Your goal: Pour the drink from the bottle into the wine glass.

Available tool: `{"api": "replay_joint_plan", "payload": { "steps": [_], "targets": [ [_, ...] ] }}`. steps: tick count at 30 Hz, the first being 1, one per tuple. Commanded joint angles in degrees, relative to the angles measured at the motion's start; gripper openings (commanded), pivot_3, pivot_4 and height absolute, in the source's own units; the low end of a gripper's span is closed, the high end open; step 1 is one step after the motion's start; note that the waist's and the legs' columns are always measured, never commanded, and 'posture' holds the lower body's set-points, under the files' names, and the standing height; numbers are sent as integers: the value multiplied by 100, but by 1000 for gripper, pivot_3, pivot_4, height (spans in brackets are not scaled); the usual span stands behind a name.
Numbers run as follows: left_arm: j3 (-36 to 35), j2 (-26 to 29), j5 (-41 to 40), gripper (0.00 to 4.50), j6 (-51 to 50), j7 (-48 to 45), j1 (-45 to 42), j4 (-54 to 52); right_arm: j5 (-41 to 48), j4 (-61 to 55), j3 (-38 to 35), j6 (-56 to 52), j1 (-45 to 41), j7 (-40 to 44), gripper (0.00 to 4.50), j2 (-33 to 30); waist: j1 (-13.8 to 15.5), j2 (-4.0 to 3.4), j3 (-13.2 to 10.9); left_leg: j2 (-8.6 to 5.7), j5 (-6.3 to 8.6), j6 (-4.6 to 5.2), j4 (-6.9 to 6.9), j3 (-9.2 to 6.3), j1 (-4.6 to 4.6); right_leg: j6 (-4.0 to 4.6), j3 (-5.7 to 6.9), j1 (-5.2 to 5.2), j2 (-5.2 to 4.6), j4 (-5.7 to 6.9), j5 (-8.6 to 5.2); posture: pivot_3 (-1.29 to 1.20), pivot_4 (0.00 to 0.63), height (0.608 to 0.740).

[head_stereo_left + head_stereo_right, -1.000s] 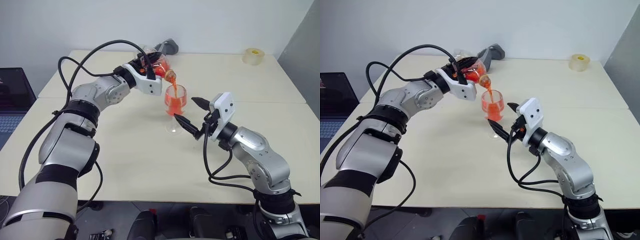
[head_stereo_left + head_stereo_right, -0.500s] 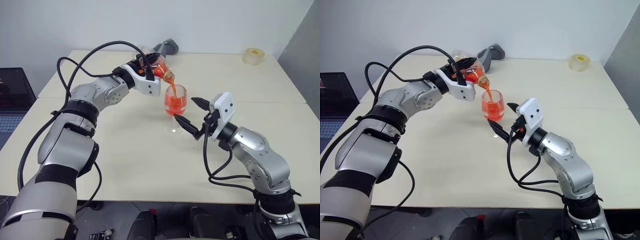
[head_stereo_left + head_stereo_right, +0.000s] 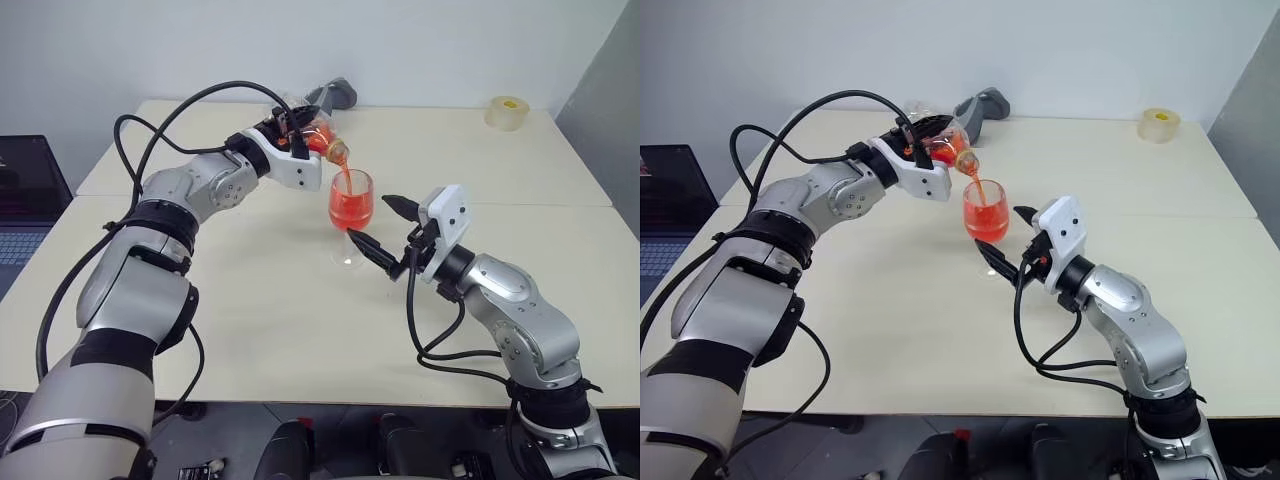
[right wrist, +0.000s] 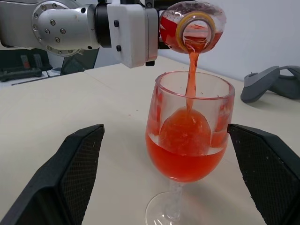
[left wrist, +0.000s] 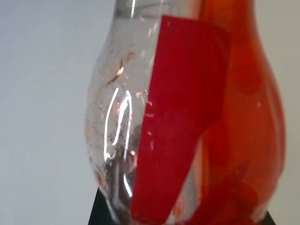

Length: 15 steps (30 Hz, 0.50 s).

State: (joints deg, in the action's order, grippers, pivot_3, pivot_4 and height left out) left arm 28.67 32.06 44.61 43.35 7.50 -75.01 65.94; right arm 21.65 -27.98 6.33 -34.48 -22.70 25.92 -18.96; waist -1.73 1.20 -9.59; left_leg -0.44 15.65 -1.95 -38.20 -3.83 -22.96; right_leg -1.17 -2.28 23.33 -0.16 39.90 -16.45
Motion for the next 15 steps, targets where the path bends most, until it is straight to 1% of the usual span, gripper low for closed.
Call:
{"api": "replay_joint_plan", "payload": {
  "steps": [1,4,7,12,15],
  "targets": [
    [-362,-60,-539,900,51,-350,-44,-130,69,-203,-44,93,-40,25,4500,35,0,0,0,0,0,0,0,0,0,0,0,0,0,0,0,0,150,740],
    [-578,-161,-980,900,51,-796,85,-201,55,-181,-33,119,-58,55,4500,31,-4,0,0,0,0,0,0,0,0,0,-1,0,0,1,0,0,150,740],
    [-983,-291,-1644,900,-118,-1367,288,-315,61,-173,-32,148,-73,119,4500,1,-7,0,0,1,-1,-1,-1,0,1,0,0,0,0,2,0,0,150,740],
    [-1880,-483,-2892,900,-985,-2193,743,-712,127,-241,-93,167,-60,371,4500,-179,-13,0,0,2,-1,-2,-4,-2,0,0,1,0,0,3,0,0,150,740],
    [-2395,-583,-3567,900,-1670,-2491,1149,-1157,395,-420,-199,40,48,709,4500,-427,-14,0,0,2,-1,-2,-7,-2,1,0,-1,0,0,4,0,0,150,740]
  ]
}}
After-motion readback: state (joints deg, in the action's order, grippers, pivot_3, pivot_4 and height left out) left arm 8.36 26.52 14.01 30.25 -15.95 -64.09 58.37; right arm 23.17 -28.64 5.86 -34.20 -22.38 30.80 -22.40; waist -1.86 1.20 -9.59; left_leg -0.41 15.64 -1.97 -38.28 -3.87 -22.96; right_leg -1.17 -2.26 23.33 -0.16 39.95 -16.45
